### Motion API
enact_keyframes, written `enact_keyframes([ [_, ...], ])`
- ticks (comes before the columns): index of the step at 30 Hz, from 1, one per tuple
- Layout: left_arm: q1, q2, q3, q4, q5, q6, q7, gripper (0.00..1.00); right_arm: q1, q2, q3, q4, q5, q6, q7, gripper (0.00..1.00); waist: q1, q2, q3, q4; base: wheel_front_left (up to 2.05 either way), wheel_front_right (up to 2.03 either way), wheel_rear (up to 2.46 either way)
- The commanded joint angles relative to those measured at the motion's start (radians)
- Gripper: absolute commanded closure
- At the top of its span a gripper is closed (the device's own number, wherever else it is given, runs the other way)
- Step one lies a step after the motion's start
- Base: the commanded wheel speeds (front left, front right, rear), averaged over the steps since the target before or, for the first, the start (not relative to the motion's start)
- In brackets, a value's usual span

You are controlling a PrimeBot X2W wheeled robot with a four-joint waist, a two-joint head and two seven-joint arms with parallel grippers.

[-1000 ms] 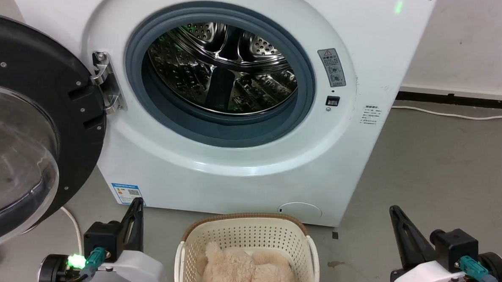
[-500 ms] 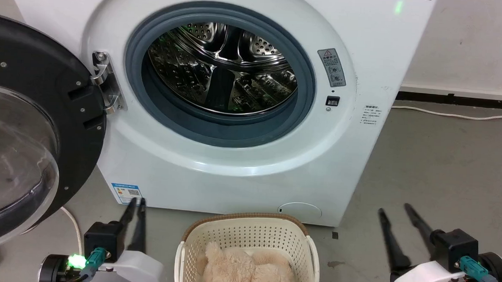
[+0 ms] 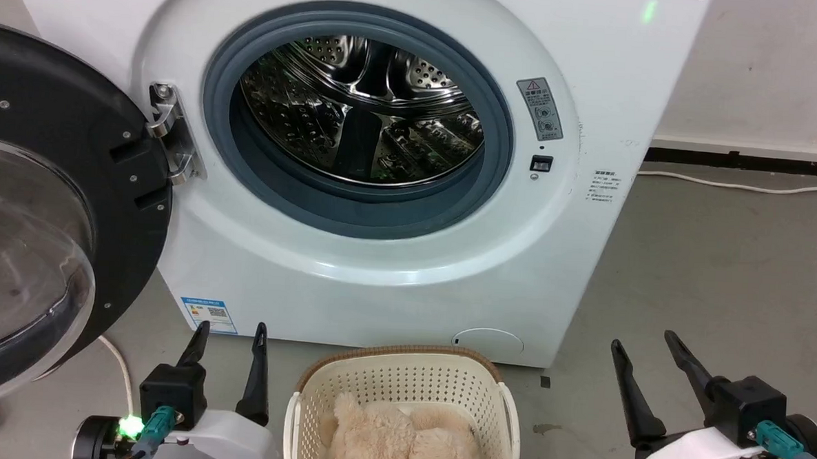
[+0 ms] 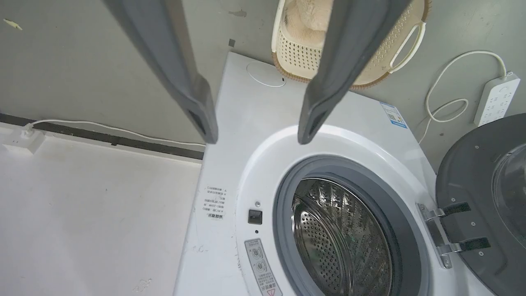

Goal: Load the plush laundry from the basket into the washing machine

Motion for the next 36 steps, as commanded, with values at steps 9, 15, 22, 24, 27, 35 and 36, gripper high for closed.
enact_keyframes([
  [9, -0.006, 0.001, -0.024, 0.017, -0.036, 0.015, -0.018, 0.0, 0.019, 0.0, -0.003, 0.005, 0.035, 0.0, -0.023, 0.0, 0.0, 0.0, 0.013, -0.007, 0.0, 0.0, 0.0],
  [15, -0.031, 0.001, -0.038, 0.036, -0.058, 0.021, -0.008, 0.0, 0.013, 0.0, -0.004, 0.001, 0.048, 0.0, -0.031, 0.0, 0.0, 0.0, 0.036, -0.017, 0.0, 0.0, 0.0],
  [22, -0.09, 0.001, -0.059, 0.092, -0.084, 0.016, 0.013, 0.0, -0.005, -0.001, -0.005, -0.004, 0.064, 0.0, -0.043, 0.0, 0.0, 0.0, 0.085, -0.036, 0.0, 0.0, 0.0],
  [24, -0.112, 0.001, -0.067, 0.117, -0.091, 0.014, 0.022, 0.0, -0.012, -0.001, -0.006, -0.005, 0.07, 0.0, -0.047, 0.0, 0.0, 0.0, 0.101, -0.041, 0.0, 0.0, 0.0],
  [27, -0.145, 0.001, -0.08, 0.158, -0.101, 0.012, 0.036, 0.0, -0.021, -0.001, -0.006, -0.005, 0.079, 0.0, -0.055, 0.0, 0.0, 0.0, 0.125, -0.049, 0.0, 0.0, 0.0],
  [35, -0.223, 0.001, -0.111, 0.282, -0.134, 0.012, 0.098, 0.0, -0.041, -0.001, -0.01, -0.001, 0.107, 0.0, -0.074, 0.0, 0.0, 0.0, 0.191, -0.074, 0.0, 0.0, 0.0],
  [36, -0.232, 0.0, -0.115, 0.297, -0.139, 0.013, 0.108, 0.0, -0.043, -0.001, -0.011, 0.0, 0.111, 0.0, -0.077, 0.0, 0.0, 0.0, 0.199, -0.077, 0.0, 0.0, 0.0],
])
